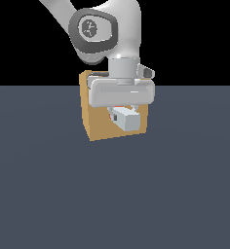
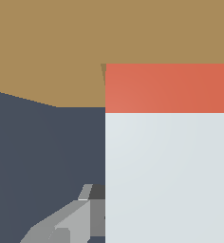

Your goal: Insert the peg into the horizontal hole in a box.

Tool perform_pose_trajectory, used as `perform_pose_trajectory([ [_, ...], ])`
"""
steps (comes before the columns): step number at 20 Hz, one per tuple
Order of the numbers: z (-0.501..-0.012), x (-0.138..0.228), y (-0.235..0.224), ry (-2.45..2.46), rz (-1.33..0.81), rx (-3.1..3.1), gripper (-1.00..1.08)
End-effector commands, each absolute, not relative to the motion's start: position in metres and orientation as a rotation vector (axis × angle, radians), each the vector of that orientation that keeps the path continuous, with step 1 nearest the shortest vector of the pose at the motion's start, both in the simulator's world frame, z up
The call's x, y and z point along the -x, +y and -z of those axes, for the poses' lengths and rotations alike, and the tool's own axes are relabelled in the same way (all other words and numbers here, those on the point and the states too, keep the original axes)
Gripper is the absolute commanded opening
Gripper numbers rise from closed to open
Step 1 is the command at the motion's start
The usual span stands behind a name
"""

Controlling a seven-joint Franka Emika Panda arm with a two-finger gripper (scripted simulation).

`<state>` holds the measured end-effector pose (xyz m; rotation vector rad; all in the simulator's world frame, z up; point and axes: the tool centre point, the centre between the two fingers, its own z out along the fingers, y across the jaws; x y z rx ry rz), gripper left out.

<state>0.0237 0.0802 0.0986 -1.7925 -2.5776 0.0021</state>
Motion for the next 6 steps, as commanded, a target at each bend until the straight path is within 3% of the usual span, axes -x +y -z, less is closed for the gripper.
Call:
perform_pose_trajectory([
  [1, -0.1015, -0.0215, 0.0903, -2.579, 0.003, 1.798, -1.0],
  [6, -0.1016, -0.021, 0.096, -2.579, 0.003, 1.798, -1.0],
])
